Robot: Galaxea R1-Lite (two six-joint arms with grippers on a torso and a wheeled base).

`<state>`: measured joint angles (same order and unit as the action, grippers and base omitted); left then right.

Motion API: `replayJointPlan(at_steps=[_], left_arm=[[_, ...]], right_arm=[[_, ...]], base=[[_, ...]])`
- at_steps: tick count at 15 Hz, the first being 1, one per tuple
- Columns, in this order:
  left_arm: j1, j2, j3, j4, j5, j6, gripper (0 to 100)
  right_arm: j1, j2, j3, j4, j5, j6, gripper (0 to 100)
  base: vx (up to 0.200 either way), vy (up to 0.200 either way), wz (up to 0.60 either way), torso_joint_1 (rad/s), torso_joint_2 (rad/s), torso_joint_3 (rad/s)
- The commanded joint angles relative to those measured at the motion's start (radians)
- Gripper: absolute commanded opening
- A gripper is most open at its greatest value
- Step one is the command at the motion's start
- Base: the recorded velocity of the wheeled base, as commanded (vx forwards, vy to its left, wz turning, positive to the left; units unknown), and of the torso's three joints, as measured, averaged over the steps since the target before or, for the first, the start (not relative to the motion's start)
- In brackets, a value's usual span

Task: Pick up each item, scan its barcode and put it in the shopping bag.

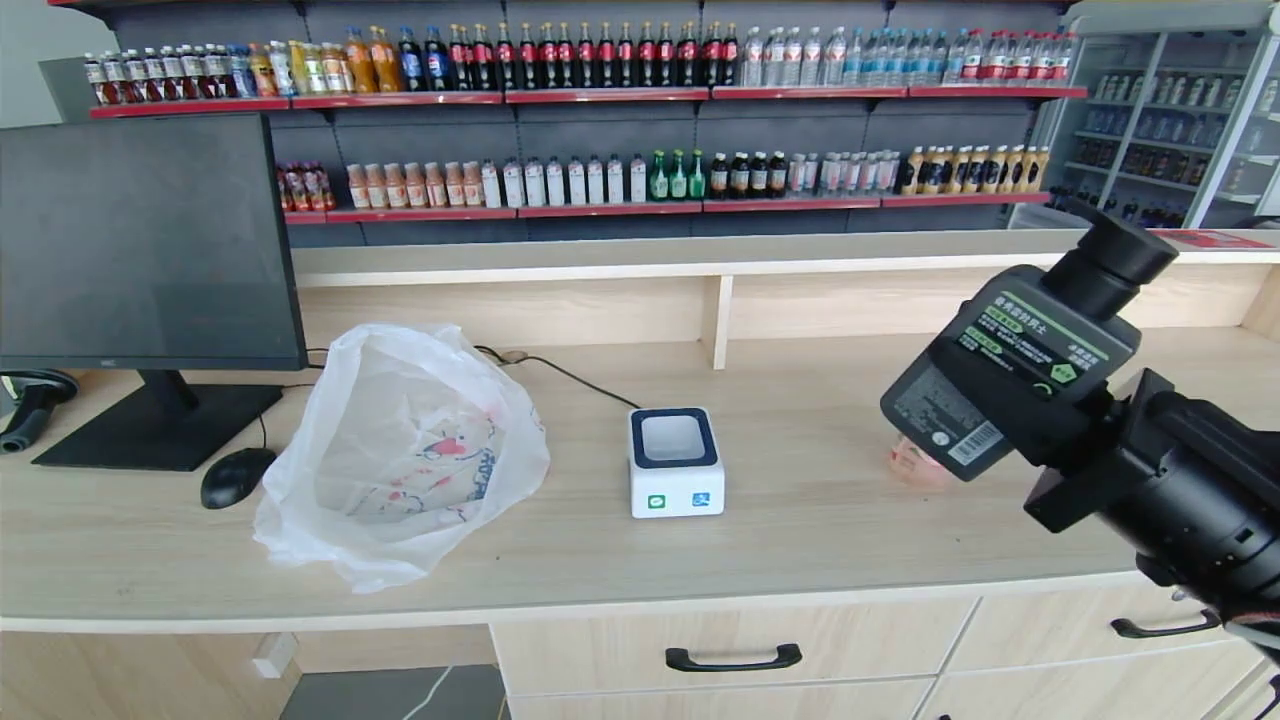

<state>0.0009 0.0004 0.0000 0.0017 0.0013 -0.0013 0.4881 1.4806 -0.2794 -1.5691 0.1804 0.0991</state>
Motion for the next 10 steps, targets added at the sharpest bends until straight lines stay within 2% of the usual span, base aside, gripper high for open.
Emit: replayJointPlan(at_steps=[1, 2, 3, 4, 8, 10], left_arm=[[-0.001, 0.000, 0.000, 0.000, 0.000, 0.000, 100], [0.001, 0.000, 0.000, 0.000, 0.000, 0.000, 100], [0.001, 0.000, 0.000, 0.000, 0.000, 0.000, 100], [0.001, 0.000, 0.000, 0.000, 0.000, 0.000, 100], [0.001, 0.001, 0.000, 0.000, 0.000, 0.000, 100], [0.001, 0.000, 0.000, 0.000, 0.000, 0.000, 100]], right_arm=[[-0.051, 0.003, 0.008, -0.002, -0.050, -0.021, 0], [-0.097, 0.018, 0.009, -0.002, -0.090, -0.038, 0], [-0.097, 0.018, 0.009, -0.002, -0.090, -0.038, 0], [-0.146, 0.047, 0.008, -0.002, -0.101, -0.050, 0], [-0.171, 0.133, -0.044, -0.002, -0.104, -0.064, 0], [-0.210, 0.155, -0.070, -0.002, -0.167, -0.064, 0]], base=[[0.000, 0.000, 0.00, 0.000, 0.00, 0.000], [0.000, 0.000, 0.00, 0.000, 0.00, 0.000], [0.000, 0.000, 0.00, 0.000, 0.00, 0.000], [0.000, 0.000, 0.00, 0.000, 0.00, 0.000], [0.000, 0.000, 0.00, 0.000, 0.00, 0.000], [0.000, 0.000, 0.00, 0.000, 0.00, 0.000]])
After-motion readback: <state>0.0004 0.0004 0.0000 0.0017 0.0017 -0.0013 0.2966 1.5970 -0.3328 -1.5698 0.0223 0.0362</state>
